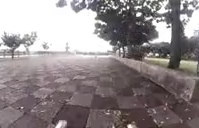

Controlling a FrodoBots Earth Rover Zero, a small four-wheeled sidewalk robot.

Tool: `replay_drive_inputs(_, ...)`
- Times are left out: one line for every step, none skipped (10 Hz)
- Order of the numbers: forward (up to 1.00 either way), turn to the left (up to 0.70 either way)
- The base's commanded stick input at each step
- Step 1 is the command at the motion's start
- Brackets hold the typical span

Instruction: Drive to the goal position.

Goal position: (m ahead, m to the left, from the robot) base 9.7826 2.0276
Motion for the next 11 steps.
replay_drive_inputs(0.7, 0.0)
replay_drive_inputs(0.7, 0.0)
replay_drive_inputs(0.7, 0.0)
replay_drive_inputs(0.7, 0.0)
replay_drive_inputs(0.7, 0.0)
replay_drive_inputs(0.7, 0.0)
replay_drive_inputs(0.7, 0.0)
replay_drive_inputs(0.7, 0.0)
replay_drive_inputs(0.7, 0.0)
replay_drive_inputs(0.7, 0.0)
replay_drive_inputs(0.7, 0.0)
